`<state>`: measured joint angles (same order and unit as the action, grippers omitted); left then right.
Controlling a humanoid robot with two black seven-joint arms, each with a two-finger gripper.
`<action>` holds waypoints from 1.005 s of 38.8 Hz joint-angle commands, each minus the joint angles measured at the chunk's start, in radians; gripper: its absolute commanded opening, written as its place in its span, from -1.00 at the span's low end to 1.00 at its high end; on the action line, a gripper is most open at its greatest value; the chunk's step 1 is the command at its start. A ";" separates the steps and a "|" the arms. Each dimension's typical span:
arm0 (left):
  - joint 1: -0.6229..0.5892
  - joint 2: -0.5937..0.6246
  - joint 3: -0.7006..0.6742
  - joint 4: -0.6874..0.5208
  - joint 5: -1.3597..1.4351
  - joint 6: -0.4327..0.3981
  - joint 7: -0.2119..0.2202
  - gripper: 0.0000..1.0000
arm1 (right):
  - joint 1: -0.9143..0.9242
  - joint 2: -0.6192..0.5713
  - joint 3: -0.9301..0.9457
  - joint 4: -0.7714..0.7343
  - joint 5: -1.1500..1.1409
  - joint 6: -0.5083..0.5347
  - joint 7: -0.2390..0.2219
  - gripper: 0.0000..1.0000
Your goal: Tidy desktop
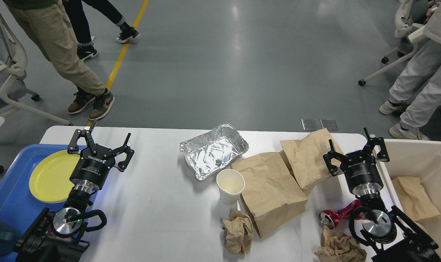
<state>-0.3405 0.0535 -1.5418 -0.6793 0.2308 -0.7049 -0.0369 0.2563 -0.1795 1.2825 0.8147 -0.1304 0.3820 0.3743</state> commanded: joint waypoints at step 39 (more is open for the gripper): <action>-0.002 0.002 0.000 0.000 -0.001 0.004 -0.001 0.92 | 0.000 0.000 0.000 0.000 0.000 0.000 0.000 1.00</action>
<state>-0.3421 0.0551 -1.5416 -0.6795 0.2301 -0.7009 -0.0383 0.2562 -0.1795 1.2823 0.8145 -0.1304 0.3820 0.3743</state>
